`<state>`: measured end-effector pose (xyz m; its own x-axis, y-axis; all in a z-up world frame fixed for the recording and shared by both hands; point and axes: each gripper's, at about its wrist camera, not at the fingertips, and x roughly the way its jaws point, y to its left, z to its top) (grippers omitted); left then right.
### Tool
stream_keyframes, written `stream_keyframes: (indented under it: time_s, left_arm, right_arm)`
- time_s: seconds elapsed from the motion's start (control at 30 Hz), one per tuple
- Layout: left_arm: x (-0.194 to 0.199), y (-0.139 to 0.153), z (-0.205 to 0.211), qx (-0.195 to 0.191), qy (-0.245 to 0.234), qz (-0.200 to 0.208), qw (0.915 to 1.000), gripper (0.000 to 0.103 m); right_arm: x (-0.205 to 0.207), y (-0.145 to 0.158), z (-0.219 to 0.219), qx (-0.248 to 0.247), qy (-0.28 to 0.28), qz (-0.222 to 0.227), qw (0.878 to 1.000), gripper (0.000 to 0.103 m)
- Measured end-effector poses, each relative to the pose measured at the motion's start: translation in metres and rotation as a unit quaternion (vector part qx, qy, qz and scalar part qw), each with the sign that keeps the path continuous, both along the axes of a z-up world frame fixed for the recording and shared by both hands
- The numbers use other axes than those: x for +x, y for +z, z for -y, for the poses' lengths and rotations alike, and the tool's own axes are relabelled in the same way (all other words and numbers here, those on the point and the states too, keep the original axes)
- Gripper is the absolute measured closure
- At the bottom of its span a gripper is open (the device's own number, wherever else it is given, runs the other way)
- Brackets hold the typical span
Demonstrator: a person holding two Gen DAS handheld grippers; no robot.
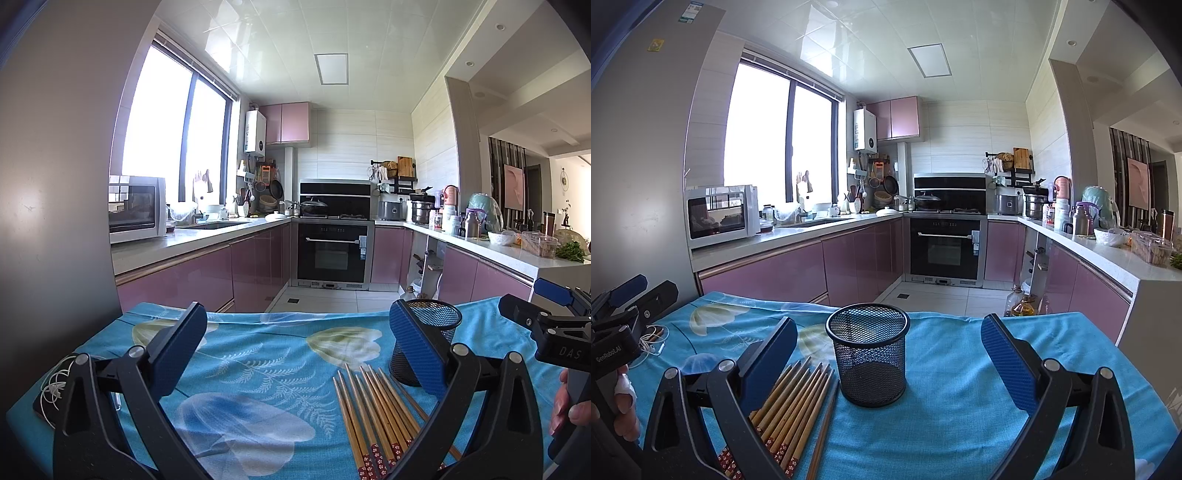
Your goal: Organize utensils
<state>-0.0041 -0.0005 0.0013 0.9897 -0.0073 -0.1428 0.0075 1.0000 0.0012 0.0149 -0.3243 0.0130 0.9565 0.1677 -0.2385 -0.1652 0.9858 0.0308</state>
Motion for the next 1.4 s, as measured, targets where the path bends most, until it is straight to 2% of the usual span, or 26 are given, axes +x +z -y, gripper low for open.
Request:
stream_keyframes:
  time_s: [1.1,1.4]
  left_arm:
    - [0.001,-0.003,0.002,0.000,-0.002,-0.005,1.0000,0.006]
    - [0.004,-0.005,0.003,0.002,-0.008,-0.023,0.9997,0.006]
  right_arm:
    - [0.004,-0.004,-0.001,0.001,0.005,-0.006,1.000,0.006]
    - [0.009,-0.013,-0.006,-0.006,0.024,-0.029,0.999,0.006]
